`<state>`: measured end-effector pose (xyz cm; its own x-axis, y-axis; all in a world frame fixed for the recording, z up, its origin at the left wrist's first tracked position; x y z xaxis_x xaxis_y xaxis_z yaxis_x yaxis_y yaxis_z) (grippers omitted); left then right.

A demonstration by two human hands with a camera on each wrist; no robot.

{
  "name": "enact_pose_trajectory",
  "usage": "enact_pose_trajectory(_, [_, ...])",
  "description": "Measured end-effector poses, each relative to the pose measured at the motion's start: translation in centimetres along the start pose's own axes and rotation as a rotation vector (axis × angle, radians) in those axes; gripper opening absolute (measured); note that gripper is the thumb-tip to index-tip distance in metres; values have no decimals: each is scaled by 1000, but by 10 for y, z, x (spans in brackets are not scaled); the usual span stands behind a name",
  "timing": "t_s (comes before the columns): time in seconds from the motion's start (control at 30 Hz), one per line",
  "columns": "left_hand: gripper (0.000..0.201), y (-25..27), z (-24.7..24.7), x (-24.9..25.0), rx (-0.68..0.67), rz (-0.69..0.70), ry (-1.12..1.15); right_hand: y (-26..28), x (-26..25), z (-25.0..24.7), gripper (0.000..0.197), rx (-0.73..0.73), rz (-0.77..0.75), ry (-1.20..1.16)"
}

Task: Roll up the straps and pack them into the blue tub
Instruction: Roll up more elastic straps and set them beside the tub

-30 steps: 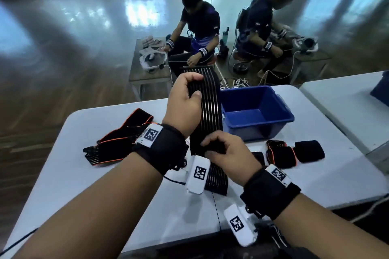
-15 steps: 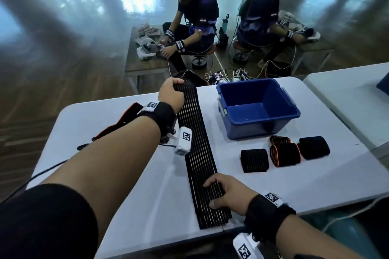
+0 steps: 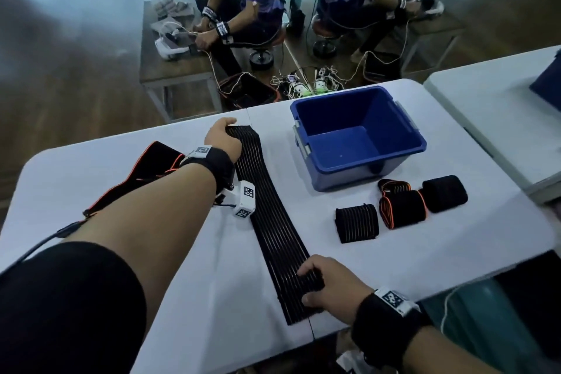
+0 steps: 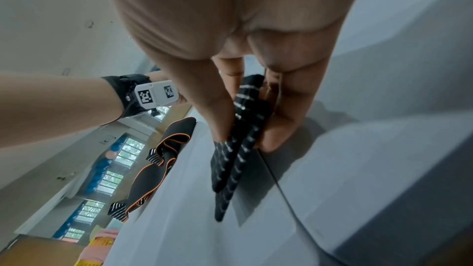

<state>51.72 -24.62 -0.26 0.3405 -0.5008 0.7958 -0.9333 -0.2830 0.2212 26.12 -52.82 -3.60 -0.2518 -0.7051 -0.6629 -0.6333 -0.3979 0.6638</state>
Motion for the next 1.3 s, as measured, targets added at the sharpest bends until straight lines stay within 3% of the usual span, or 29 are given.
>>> enact_pose_trajectory(0.13, [72, -6, 0, 2, -19, -74, -8, -4, -6, -2, 32, -22, -31, 97])
enact_pose_trajectory(0.27, [71, 16, -1, -14, -44, -218, -61, -6, -16, -4, 29, -45, -65, 289])
enact_pose_trajectory(0.4, [60, 75, 7, -36, -100, -176, -29, -10, -16, -15, 23, -7, -72, 339])
enact_pose_trajectory(0.57, [46, 181, 37, -70, -247, -190, 94, -22, -2, -40, 16, 94, -12, 113])
enact_pose_trajectory(0.73, [40, 246, 49, -85, -343, -217, 141, -38, 11, -38, 12, 72, 49, -262])
enact_pose_trajectory(0.87, [39, 265, 60, -87, -375, -277, 255, -40, -3, -28, 12, 22, 29, -296])
enact_pose_trajectory(1.03, [32, 263, 68, -96, -302, -323, 381, -42, -13, -26, 14, 15, 16, -262])
enact_pose_trajectory(1.3, [17, 278, 67, -100, -299, -291, 232, -32, -3, -13, 11, -31, 95, -342])
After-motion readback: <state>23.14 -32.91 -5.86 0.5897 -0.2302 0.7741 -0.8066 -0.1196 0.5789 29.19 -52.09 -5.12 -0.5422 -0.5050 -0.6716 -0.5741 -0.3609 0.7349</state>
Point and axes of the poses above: each hand's wrist, its own y-axis away from the middle knuckle, its own z-axis out of the palm, x = y × z, the point moved 8 cm from there along -y, towards the middle knuckle, and after that the axes turned 6 degrees about -x, right-handed, at the moved point
